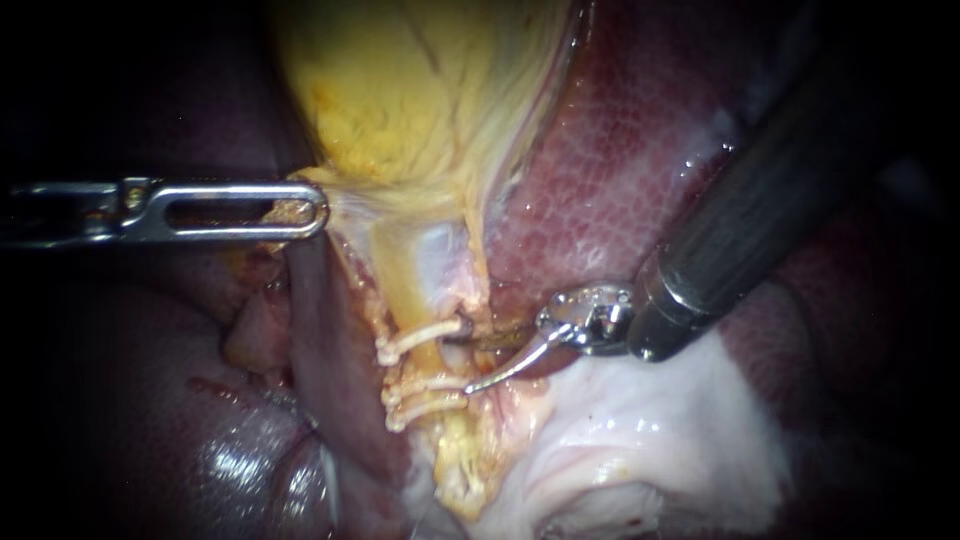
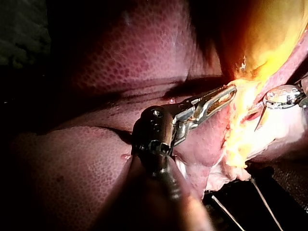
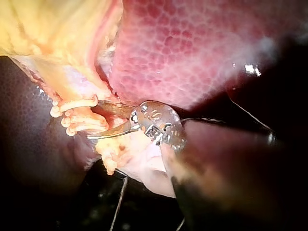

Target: Go to the cutting position left tube

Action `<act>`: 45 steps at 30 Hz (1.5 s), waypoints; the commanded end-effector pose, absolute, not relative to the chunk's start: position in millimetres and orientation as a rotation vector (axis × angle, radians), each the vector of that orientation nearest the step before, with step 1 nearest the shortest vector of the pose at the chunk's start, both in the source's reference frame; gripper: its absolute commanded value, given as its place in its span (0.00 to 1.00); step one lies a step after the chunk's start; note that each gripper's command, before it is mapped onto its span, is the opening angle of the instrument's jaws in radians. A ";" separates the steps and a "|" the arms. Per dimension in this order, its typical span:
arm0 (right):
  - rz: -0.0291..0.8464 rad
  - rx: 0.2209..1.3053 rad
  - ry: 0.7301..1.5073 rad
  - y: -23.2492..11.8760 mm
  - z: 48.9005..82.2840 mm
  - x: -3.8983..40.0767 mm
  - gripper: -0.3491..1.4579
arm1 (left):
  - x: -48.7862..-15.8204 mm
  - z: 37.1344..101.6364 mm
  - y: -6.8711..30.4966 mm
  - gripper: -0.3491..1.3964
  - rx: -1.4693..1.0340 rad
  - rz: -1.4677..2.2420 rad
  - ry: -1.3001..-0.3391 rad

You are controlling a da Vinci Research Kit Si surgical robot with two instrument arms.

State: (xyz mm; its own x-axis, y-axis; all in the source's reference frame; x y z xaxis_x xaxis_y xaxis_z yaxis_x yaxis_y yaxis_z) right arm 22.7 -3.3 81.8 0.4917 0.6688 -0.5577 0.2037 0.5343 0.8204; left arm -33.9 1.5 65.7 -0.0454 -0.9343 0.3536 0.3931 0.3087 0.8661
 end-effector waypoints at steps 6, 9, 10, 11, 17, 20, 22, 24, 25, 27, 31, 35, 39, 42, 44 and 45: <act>0.364 1.001 1.076 -4.0 82.4 24.8 0.91 | -33.9 65.7 1.5 0.00 0.617 -1.194 -1.143; 0.367 1.015 1.096 -4.2 82.1 25.0 0.91 | -33.9 65.7 1.5 0.00 0.617 -1.193 -1.143; 0.365 1.019 1.098 -4.3 81.9 24.9 0.91 | -33.9 65.8 1.5 0.00 0.617 -1.193 -1.143; 0.363 1.027 1.102 -4.4 81.6 24.9 0.91 | -33.9 65.8 1.5 0.00 0.618 -1.193 -1.143; 0.355 1.072 1.136 -4.5 80.0 24.9 0.92 | -33.7 66.2 1.8 0.00 0.619 -1.192 -1.143; 0.352 1.082 1.143 -4.7 79.5 25.1 0.92 | -33.7 66.4 1.8 0.00 0.619 -1.191 -1.143; 0.348 1.090 1.148 -4.8 79.3 25.1 0.92 | -33.6 66.5 1.9 0.00 0.619 -1.191 -1.143; 0.345 1.093 1.147 -4.9 79.2 25.2 0.92 | -33.6 66.5 1.9 0.00 0.619 -1.191 -1.143; 0.342 1.095 1.147 -4.9 79.1 25.2 0.92 | -33.6 66.6 1.9 0.00 0.619 -1.191 -1.143; 0.338 1.098 1.146 -5.1 79.1 25.2 0.92 | -33.5 66.7 2.0 0.00 0.619 -1.191 -1.143; 0.319 1.120 1.138 -5.7 79.0 25.4 0.92 | -33.4 66.9 2.2 0.00 0.619 -1.191 -1.143; 0.289 1.154 1.125 -6.6 79.2 25.9 0.92 | -33.5 67.0 2.2 0.00 0.619 -1.191 -1.143; 0.288 1.161 1.117 -7.2 79.5 26.8 0.92 | -33.6 67.0 2.2 0.00 0.618 -1.192 -1.143; 0.288 1.164 1.122 -7.3 79.6 27.2 0.92 | -33.7 67.0 2.2 0.00 0.618 -1.192 -1.143; 0.289 1.163 1.122 -7.3 79.6 27.4 0.92 | -33.7 67.0 2.2 0.00 0.618 -1.192 -1.143; 0.291 1.164 1.125 -7.3 79.6 27.5 0.92 | -33.8 67.0 2.2 0.00 0.617 -1.193 -1.143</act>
